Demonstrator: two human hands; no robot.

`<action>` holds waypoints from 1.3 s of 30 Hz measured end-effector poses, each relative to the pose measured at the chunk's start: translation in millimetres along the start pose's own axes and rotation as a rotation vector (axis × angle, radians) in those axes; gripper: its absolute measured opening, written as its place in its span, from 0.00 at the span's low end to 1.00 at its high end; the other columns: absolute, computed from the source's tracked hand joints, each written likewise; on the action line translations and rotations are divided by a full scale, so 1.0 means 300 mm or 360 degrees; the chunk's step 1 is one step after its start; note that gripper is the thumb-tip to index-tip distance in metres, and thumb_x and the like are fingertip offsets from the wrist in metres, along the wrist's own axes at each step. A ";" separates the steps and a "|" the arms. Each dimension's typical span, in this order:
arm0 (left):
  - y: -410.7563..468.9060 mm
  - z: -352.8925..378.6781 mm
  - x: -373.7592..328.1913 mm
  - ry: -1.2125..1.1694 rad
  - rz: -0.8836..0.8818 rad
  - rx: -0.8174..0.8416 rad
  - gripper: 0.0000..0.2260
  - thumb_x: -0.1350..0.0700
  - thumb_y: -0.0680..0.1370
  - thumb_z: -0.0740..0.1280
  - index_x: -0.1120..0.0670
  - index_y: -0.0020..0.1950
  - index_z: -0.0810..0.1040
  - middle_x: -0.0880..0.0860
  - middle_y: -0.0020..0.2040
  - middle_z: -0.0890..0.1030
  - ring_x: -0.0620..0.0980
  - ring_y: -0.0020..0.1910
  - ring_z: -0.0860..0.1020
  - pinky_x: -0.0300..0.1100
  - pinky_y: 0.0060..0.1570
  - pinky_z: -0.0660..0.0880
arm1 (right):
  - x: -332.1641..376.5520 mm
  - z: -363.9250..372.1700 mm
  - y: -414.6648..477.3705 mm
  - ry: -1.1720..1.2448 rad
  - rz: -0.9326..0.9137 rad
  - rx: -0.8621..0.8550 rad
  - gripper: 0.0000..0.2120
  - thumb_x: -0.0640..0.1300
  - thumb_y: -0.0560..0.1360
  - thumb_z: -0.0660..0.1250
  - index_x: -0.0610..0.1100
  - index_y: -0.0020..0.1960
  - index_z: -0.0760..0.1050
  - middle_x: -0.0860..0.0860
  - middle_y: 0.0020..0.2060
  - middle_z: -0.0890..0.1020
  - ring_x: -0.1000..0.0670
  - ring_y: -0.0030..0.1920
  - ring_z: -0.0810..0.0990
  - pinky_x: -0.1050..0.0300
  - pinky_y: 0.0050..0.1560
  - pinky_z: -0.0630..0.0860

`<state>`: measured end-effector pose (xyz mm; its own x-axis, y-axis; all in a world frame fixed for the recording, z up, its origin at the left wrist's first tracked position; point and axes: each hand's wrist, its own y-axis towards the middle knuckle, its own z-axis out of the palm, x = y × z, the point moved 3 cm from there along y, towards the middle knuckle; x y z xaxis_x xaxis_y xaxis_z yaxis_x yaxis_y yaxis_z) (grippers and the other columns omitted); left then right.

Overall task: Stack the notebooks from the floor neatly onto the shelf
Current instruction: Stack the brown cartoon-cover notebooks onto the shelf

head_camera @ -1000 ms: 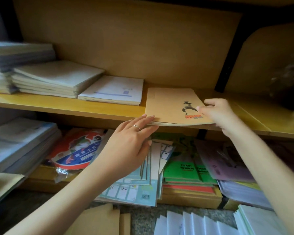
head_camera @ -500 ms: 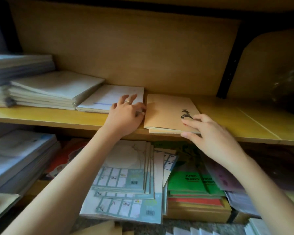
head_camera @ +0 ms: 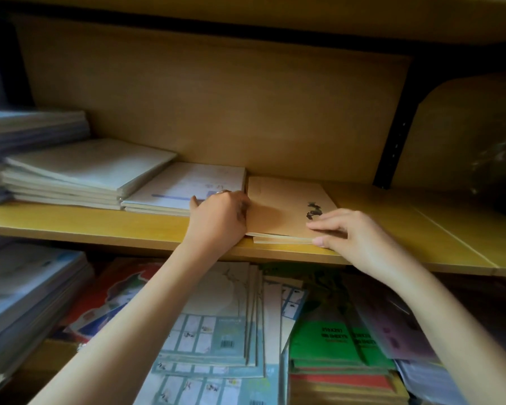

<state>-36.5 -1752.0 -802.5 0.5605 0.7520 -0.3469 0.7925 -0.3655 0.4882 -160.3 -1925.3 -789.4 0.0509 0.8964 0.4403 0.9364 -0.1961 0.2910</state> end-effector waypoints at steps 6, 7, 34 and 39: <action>-0.015 -0.006 0.012 -0.0276 0.0075 -0.0079 0.17 0.64 0.75 0.60 0.49 0.60 0.76 0.51 0.55 0.81 0.53 0.56 0.76 0.57 0.67 0.64 | -0.020 0.041 0.078 0.0064 0.0049 -0.0237 0.12 0.45 0.74 0.69 0.51 0.57 0.78 0.54 0.61 0.76 0.54 0.63 0.72 0.62 0.59 0.63; -0.019 -0.010 0.017 -0.0322 0.0082 -0.0092 0.17 0.63 0.75 0.61 0.49 0.60 0.77 0.51 0.55 0.80 0.53 0.56 0.76 0.56 0.66 0.66 | -0.018 0.045 0.094 0.0062 0.0075 -0.0247 0.12 0.45 0.74 0.69 0.50 0.57 0.78 0.54 0.61 0.75 0.54 0.63 0.72 0.61 0.59 0.63; -0.524 -0.046 0.042 0.0134 0.1020 -0.0274 0.10 0.59 0.73 0.62 0.56 0.52 0.79 0.56 0.59 0.77 0.58 0.58 0.74 0.53 0.63 0.66 | 0.080 0.712 -0.466 0.0359 -0.0478 0.0456 0.10 0.42 0.68 0.55 0.51 0.37 0.74 0.57 0.38 0.75 0.53 0.40 0.77 0.51 0.42 0.74; -0.929 0.098 0.291 0.0286 0.0742 0.0689 0.11 0.54 0.72 0.62 0.52 0.52 0.79 0.51 0.56 0.78 0.52 0.53 0.77 0.46 0.52 0.74 | -0.008 0.932 -0.604 0.0728 0.0327 0.0935 0.14 0.30 0.74 0.56 0.43 0.43 0.76 0.59 0.35 0.78 0.62 0.36 0.74 0.68 0.39 0.70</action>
<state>-201.4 -1600.6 -992.3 0.8493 0.5275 -0.0197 0.5223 -0.8344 0.1757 -233.0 -1780.8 -1080.7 0.2149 0.5862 0.7811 0.9607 0.0169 -0.2771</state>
